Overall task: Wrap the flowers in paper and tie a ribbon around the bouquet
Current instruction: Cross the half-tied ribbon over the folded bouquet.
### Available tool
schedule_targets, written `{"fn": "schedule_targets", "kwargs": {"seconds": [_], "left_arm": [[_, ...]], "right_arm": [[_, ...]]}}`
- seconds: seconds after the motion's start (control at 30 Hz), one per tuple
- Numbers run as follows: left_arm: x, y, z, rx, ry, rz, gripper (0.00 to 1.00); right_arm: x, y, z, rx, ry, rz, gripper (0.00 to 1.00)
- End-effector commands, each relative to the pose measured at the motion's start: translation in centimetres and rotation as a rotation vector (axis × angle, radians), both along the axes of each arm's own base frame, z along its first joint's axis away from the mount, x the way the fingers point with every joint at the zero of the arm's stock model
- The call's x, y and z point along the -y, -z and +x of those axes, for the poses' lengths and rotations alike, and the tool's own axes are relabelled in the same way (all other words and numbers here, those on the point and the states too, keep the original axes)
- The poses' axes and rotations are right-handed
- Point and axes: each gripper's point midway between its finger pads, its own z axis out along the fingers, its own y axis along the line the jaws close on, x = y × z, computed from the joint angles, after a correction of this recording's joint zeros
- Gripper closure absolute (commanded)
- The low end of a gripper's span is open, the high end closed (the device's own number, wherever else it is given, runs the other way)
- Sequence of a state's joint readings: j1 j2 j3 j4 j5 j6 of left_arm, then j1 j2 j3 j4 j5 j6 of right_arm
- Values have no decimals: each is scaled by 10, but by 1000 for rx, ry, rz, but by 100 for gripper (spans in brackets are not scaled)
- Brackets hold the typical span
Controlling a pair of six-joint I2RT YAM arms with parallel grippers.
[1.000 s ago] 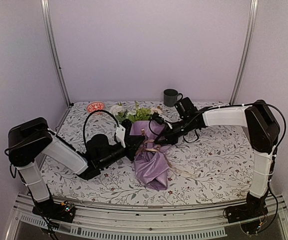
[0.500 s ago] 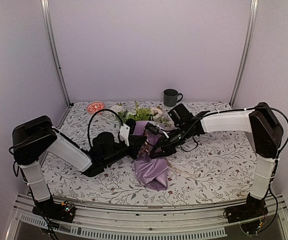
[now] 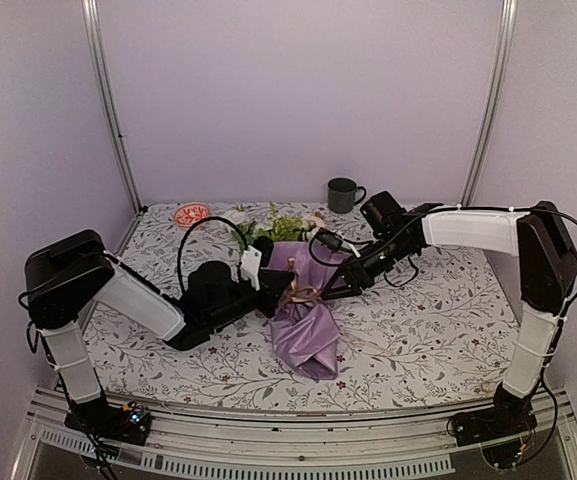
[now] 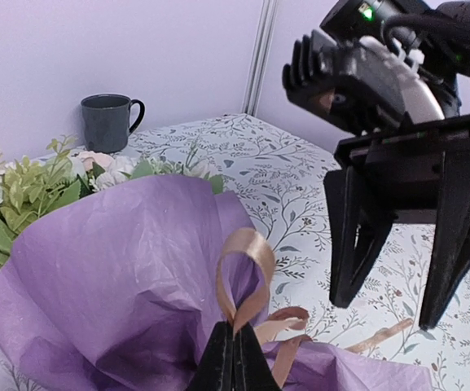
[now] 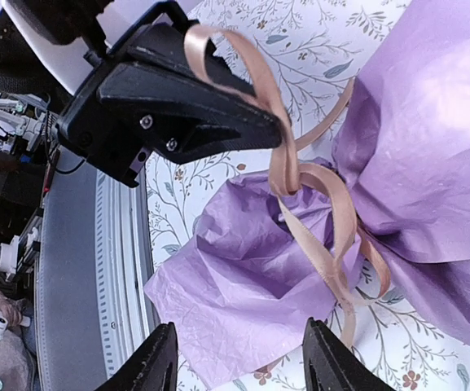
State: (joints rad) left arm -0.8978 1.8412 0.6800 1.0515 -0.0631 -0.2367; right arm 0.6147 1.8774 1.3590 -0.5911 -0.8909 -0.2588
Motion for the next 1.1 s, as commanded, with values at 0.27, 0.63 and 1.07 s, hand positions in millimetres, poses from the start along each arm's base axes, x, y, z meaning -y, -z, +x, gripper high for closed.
{"fn": "schedule_targets", "kwargs": {"seconds": [0.27,0.63,1.07], "left_arm": [[-7,2,2,-6,2,2,100],[-7,2,2,-7,9,-5,100],[-7,4,4,-16,5,-3,100]], "right_arm": [[-14,2,94,225,169,-87,89],[-19,41,94,292,106,-111,95],[-49,33,34,129,-175,132,92]]}}
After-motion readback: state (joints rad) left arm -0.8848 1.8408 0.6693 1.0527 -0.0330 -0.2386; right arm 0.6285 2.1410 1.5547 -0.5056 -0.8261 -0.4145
